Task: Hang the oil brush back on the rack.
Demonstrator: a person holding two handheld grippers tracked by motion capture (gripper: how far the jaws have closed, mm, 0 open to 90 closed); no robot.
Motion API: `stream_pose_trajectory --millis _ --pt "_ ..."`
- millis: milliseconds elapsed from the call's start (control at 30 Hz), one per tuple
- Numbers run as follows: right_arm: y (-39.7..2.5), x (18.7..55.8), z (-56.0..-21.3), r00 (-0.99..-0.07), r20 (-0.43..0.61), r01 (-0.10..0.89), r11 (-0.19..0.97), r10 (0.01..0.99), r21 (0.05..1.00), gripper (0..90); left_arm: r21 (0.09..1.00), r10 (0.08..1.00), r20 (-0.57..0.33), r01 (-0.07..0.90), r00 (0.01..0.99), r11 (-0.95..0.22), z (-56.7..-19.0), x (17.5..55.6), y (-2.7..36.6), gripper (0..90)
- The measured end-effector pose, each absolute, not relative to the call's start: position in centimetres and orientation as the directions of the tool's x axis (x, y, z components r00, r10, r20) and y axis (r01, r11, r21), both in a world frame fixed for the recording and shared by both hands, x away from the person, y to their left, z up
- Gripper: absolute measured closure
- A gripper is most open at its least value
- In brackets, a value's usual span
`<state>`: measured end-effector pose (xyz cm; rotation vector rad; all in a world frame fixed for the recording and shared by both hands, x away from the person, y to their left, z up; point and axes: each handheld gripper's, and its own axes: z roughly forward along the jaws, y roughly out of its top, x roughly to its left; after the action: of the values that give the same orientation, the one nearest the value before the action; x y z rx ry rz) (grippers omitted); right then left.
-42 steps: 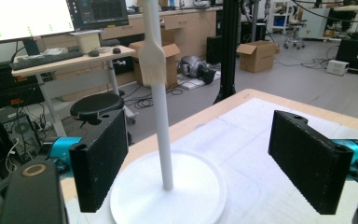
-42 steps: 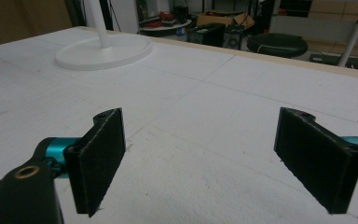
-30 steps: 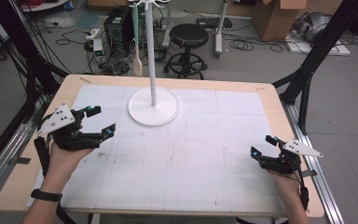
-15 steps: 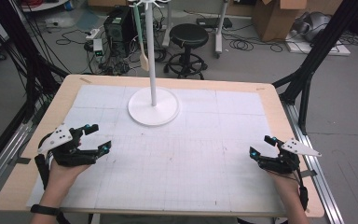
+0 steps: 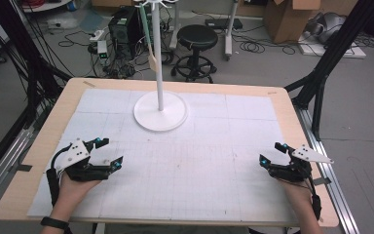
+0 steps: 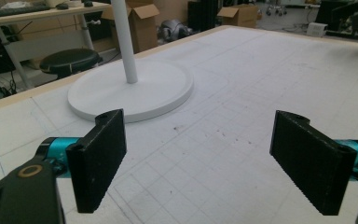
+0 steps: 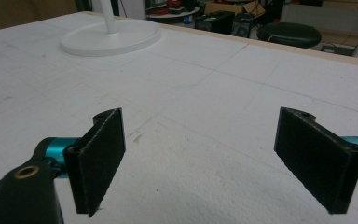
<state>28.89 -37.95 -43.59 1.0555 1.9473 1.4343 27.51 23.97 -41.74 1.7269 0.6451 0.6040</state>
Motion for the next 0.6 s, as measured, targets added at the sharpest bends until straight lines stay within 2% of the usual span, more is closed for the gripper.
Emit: stream_pose_trajectory --millis 600 --pt "-38.44 27.94 -43.64 -0.565 0.046 0.288 0.145 0.824 0.946 15.7 0.974 0.676 0.058 0.108 0.735 -0.201 -41.95 27.67 23.07 19.5"
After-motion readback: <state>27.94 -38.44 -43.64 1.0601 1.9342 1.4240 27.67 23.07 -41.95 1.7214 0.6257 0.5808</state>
